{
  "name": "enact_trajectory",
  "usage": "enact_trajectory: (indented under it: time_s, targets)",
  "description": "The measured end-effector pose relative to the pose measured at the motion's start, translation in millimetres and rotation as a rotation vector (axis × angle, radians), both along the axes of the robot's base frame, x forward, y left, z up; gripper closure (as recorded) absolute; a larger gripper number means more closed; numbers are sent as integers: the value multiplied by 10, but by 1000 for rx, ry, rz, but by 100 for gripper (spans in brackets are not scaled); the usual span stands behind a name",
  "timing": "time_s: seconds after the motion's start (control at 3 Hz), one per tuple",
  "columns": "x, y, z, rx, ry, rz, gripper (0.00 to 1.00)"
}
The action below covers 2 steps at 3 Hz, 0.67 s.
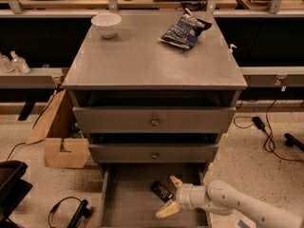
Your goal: Pick rxbar chocolate from bottom drawer and place on counter
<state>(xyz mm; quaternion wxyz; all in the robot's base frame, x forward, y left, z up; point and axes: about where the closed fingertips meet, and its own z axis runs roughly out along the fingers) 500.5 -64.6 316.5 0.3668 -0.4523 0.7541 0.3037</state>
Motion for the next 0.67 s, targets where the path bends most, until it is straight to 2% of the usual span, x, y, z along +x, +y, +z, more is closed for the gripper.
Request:
enact_trajectory:
  time_s: [0.33, 0.67]
  targets:
    - [139, 63, -665, 30, 65, -6, 0]
    - [308, 76, -1201, 41, 101, -6, 0]
